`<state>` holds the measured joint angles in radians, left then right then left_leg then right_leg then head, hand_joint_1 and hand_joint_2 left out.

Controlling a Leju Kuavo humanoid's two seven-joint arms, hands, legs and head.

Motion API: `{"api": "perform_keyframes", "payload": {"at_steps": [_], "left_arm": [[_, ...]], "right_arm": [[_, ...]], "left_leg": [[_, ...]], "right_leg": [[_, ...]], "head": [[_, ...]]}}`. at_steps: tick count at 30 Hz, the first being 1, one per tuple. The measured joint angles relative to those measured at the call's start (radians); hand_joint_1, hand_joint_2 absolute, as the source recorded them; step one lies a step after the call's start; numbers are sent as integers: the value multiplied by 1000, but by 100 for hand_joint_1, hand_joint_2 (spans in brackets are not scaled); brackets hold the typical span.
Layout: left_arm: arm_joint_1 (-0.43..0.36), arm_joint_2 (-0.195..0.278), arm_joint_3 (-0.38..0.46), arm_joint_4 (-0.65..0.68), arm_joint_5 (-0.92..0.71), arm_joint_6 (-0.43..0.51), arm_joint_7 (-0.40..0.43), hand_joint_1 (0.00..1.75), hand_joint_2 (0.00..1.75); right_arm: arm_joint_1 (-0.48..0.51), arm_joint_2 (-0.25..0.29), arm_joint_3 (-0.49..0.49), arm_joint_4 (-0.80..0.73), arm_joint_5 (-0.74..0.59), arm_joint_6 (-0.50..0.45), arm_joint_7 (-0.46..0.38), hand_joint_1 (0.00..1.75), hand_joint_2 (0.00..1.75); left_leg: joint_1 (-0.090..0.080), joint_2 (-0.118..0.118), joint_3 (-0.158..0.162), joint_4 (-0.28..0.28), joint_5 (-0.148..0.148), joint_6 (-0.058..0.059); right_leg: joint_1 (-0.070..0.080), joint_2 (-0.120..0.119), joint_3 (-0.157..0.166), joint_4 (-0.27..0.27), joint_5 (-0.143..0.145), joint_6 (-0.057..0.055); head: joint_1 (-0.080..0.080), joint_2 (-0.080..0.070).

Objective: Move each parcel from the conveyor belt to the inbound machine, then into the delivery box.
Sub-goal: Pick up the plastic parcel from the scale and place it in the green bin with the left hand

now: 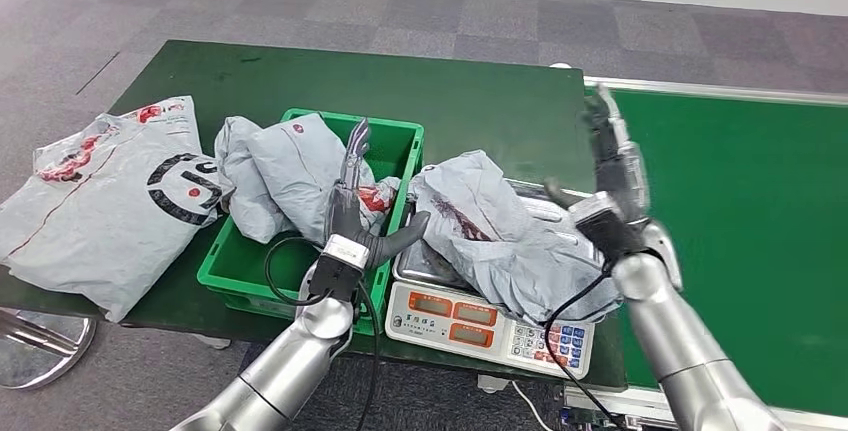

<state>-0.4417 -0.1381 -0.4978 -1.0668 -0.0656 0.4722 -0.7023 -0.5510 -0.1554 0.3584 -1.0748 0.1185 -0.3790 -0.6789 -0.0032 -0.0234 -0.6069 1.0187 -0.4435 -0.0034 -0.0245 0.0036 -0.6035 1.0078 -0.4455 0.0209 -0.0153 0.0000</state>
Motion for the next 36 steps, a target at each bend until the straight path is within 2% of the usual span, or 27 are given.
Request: {"api": "perform_keyframes", "payload": {"at_steps": [3, 5, 11, 17, 22, 28, 32, 36], "left_arm": [[5, 6, 0, 1, 0, 0, 0, 0, 175], [6, 8, 0, 1, 0, -1, 0, 0, 175], [9, 12, 0, 1, -2, -9, 0, 0, 175], [22, 13, 0, -6, 4, -43, 0, 0, 175], [26, 14, 0, -10, 22, -125, 0, 0, 175], [26, 13, 1, -7, 35, -366, 0, 0, 175], [24, 9, 2, 6, 27, -419, 0, 0, 175], [19, 4, 2, 28, 31, -456, 0, 0, 175]], "right_arm": [[55, -2, -112, -70, -9, 24, 1, 0, 175], [77, -1, -149, -90, 9, 50, 14, 0, 175], [97, 2, -171, -80, 80, 164, 73, 0, 175], [129, 21, -191, -69, 97, 114, -2, 0, 175], [163, 35, -241, -76, 77, 92, 5, 0, 175], [206, 61, -348, 0, -21, 164, -16, 0, 175], [232, 74, -412, 49, -87, 223, -19, 0, 175], [232, 85, -465, 90, -139, 331, -19, 0, 175]], "left_leg": [[0, 1, 0, 0, -1, 0], [0, 1, 0, 0, -1, 0], [0, 2, 0, 0, 0, -1], [0, 2, 0, 0, 0, -1], [0, 1, 0, 0, -1, -1], [0, 1, 0, 0, -1, -1], [0, 2, 0, 0, -1, -1], [0, 2, 0, 0, -1, -1]], "right_leg": [[0, 0, 0, 0, 0, 0], [0, 1, 0, 0, 0, 0], [1, 1, 0, 0, 0, 0], [1, 1, 0, 0, 0, 0], [0, 1, -1, 0, 0, 0], [0, 1, 0, 0, -1, 0], [0, 1, -1, 0, -1, 0], [1, 1, -1, 0, -1, 0]], "head": [[0, 0], [0, 0], [0, 0], [0, 0], [0, 0], [0, 0], [0, 0], [0, 0]]}}
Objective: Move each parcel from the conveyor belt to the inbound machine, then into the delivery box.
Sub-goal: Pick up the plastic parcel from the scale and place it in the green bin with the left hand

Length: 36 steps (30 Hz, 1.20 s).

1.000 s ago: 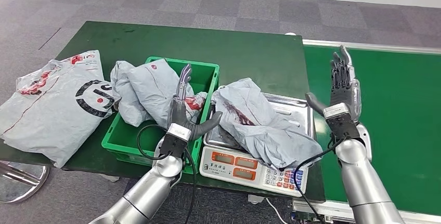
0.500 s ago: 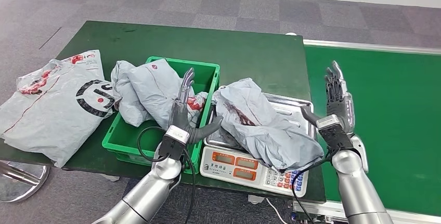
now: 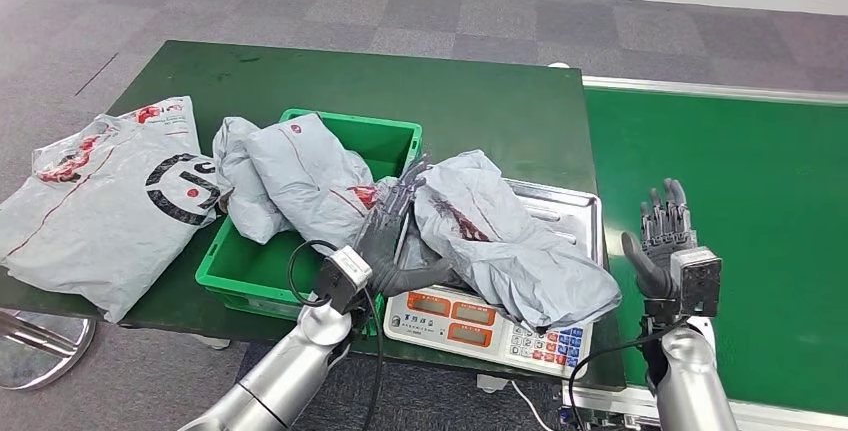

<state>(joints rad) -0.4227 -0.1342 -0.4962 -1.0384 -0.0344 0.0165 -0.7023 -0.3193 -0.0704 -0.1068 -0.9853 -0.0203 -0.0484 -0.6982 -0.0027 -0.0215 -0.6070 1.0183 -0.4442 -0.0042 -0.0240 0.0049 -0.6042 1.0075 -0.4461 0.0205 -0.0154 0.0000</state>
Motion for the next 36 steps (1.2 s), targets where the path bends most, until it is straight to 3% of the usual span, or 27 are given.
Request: {"api": "perform_keyframes", "payload": {"at_steps": [8, 12, 14, 17, 19, 21, 25, 32, 33, 36], "left_arm": [[-28, -21, 4, 68, -13, -92, 0, 0, 175], [-95, -55, 1, 201, -105, -83, 19, 0, 175], [-141, -80, -10, 293, -203, -54, 89, 0, 175], [-213, -122, -60, 417, -380, -51, 295, 0, 175], [-262, -152, -115, 489, -483, -100, 446, 0, 175], [-305, -176, -174, 539, -546, -174, 547, 0, 175], [-367, -199, -285, 586, -578, -276, 642, 0, 175], [-404, -202, -401, 610, -579, -283, 675, 0, 175], [-407, -202, -410, 613, -579, -283, 676, 24, 175], [-416, -202, -437, 624, -588, -283, 678, 154, 175]], "right_arm": [[-31, 5, -42, 93, 47, -22, 0, 0, 175], [-26, 9, -49, 99, 62, -45, -1, 0, 175], [-17, 13, -56, 99, 63, -42, -1, 0, 175], [-9, 18, -62, 100, 69, -35, -1, 0, 175], [-10, 22, -68, 103, 74, -37, -1, 0, 175], [-13, 24, -75, 110, 79, -39, -1, 0, 175], [-19, 24, -92, 122, 86, -43, -1, 0, 175], [-22, 24, -107, 129, 93, -48, -1, 0, 175], [-22, 24, -110, 130, 93, -48, -1, 0, 175], [-22, 24, -113, 132, 95, -48, -1, 0, 175]], "left_leg": [[0, 0, 0, 0, 0, 0], [0, -1, 0, 0, 0, 0], [0, -1, 0, 0, 0, 0], [0, -1, 0, 0, 0, 0], [0, -1, 0, 0, 0, 0], [0, -1, 1, 0, 0, 0], [0, -4, 4, 0, -1, 1], [0, -3, 8, 0, -1, 1], [0, -3, 9, 0, -1, 1], [0, -2, 11, 0, -1, 1]], "right_leg": [[0, 0, 0, 0, 0, 0], [0, 0, 0, 0, 0, 0], [0, 0, 0, 0, 0, 0], [0, 0, 0, 0, 0, 0], [-1, 0, 1, 0, 1, 0], [-1, -1, 2, 0, 1, 1], [-1, -4, 6, 0, 0, 1], [0, -3, 10, -1, -1, 1], [0, -4, 11, -1, -1, 1], [0, -3, 13, -1, -1, 1]], "head": [[0, 0], [0, 0], [0, 0], [0, 0], [0, 0], [0, 0], [0, 0], [0, 0], [0, 0], [0, 0]]}}
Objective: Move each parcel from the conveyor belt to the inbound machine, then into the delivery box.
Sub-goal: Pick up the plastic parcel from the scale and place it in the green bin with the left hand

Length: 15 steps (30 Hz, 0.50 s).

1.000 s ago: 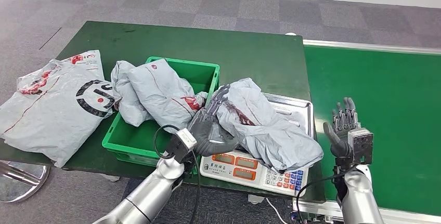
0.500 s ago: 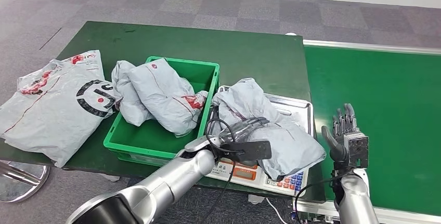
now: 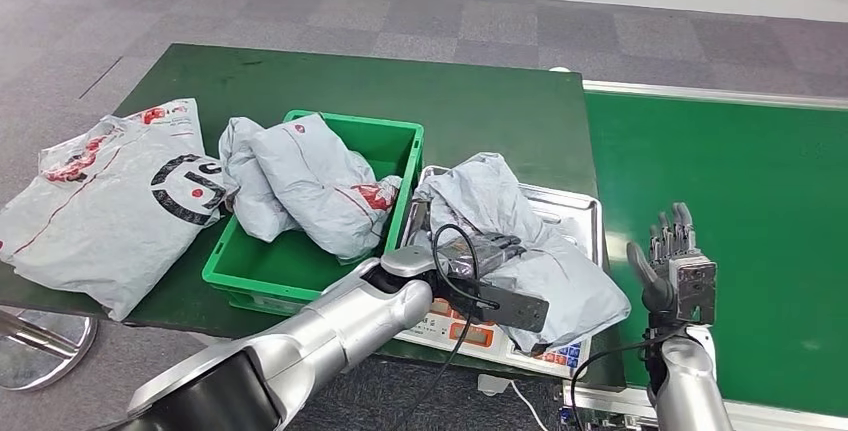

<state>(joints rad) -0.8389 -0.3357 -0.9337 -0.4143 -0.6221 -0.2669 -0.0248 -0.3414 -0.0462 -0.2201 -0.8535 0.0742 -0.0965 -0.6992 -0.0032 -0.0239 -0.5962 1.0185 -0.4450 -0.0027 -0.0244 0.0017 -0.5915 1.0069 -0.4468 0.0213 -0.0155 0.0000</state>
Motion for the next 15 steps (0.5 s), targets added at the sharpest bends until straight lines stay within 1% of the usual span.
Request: {"api": "perform_keyframes", "payload": {"at_steps": [1, 5, 10, 15], "left_arm": [[-3, 0, -10, 3, -4, 2, -1, 175, 175], [-11, 0, -29, 16, 11, 46, -26, 175, 175], [-10, 0, -25, 28, 69, 138, -94, 175, 175], [-4, 0, -15, 35, 83, 155, -110, 175, 175]], "right_arm": [[0, 0, -1, 0, 2, 0, 0, 0, 175], [2, 2, -14, 0, 10, 2, 0, 0, 175], [7, 9, -30, -2, 20, 8, 0, 0, 175], [10, 14, -33, -2, 22, 10, 0, 0, 175]], "left_leg": [[0, 0, 1, 0, 0, 0], [0, 0, 2, 0, 0, 0], [0, -1, 3, 0, 0, 1], [0, 0, 3, 0, 1, 1]], "right_leg": [[0, 0, 1, 0, 0, 0], [0, 0, 3, 0, 0, 0], [0, -1, 4, 0, -1, 0], [0, 0, 4, 0, 1, 1]], "head": [[0, 0], [0, 0], [0, 0], [0, 0]]}}
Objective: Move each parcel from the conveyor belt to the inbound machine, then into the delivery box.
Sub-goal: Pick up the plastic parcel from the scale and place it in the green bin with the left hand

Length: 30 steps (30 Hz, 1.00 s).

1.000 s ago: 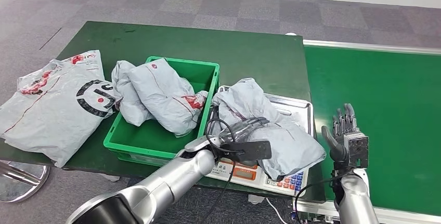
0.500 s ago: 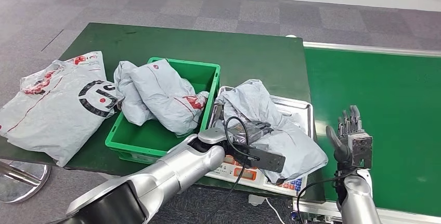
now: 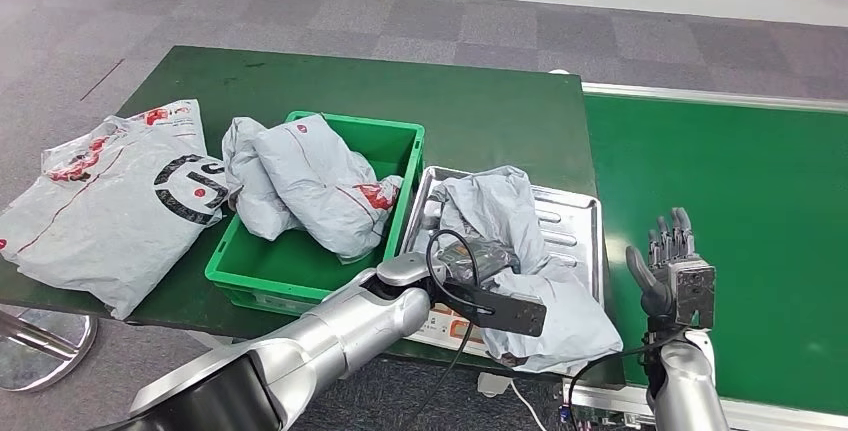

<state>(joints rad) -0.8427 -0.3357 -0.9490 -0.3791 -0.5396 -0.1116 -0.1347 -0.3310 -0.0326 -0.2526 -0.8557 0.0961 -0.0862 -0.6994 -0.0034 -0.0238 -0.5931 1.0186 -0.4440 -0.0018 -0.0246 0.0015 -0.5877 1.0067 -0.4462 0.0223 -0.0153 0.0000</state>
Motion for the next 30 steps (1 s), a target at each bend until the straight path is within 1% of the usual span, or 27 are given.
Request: {"api": "perform_keyframes", "payload": {"at_steps": [17, 19, 24, 27, 30], "left_arm": [[3, 0, 5, 9, 2, 1, -3, 175, 175], [4, 0, 9, 9, 18, 7, -19, 175, 175], [28, 1, 79, 4, 129, 56, -155, 175, 175], [58, 3, 149, -26, 207, 125, -288, 175, 175], [96, 5, 258, -92, 323, 191, -440, 175, 175]], "right_arm": [[0, 4, -2, 0, 0, 0, 0, 0, 175], [1, 4, -2, 0, 2, 2, 0, 0, 175], [0, 9, -2, 0, 8, 11, -1, 0, 175], [1, 14, -2, -4, 10, 19, -1, 0, 175], [0, 19, -2, -5, 12, 27, -1, 0, 175]], "left_leg": [[0, 0, 1, 0, 0, 0], [0, 0, 0, 0, 0, 0], [0, 0, -1, 0, 1, 0], [0, 0, -4, 0, 1, -1], [0, 0, -5, 0, 1, -1]], "right_leg": [[0, 0, 1, 0, 0, 0], [0, 0, 1, 0, 0, 0], [0, 0, -1, 0, 1, 0], [0, 1, -4, 0, 1, -1], [0, 2, -6, 0, 1, -1]], "head": [[0, 0], [0, 0], [0, 0], [0, 0], [0, 0]]}}
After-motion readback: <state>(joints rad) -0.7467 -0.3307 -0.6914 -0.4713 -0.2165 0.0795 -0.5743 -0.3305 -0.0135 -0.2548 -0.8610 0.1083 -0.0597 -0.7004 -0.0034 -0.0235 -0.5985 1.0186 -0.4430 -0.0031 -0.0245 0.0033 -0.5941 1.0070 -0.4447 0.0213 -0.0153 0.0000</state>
